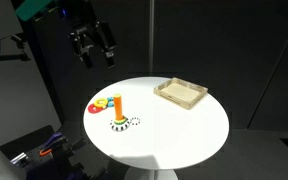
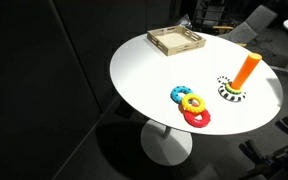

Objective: Pick up the white and black striped ring and place it on the ring stacking stand

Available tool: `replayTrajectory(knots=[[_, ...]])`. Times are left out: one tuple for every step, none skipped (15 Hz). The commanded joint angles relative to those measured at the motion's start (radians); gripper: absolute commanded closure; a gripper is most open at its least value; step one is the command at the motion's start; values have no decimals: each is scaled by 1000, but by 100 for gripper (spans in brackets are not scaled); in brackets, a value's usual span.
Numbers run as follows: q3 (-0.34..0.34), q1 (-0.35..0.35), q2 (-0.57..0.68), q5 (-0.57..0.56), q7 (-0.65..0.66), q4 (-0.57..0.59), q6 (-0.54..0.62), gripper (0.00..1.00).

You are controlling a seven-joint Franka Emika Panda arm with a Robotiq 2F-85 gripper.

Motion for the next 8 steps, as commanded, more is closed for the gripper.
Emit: replayTrajectory(knots=[[-7,10,-1,-5,5,4,-5,0],[-7,10,-1,-5,5,4,-5,0],[-7,10,-1,-5,5,4,-5,0],[-7,10,-2,-5,5,4,-5,0],[2,-4,6,-26,25,2,8,0],[4,-21,21,-46,47,-3,22,0],[3,-33,34,-66,69,-11,40,0],[3,-43,46,-83,87,-14,49,0]])
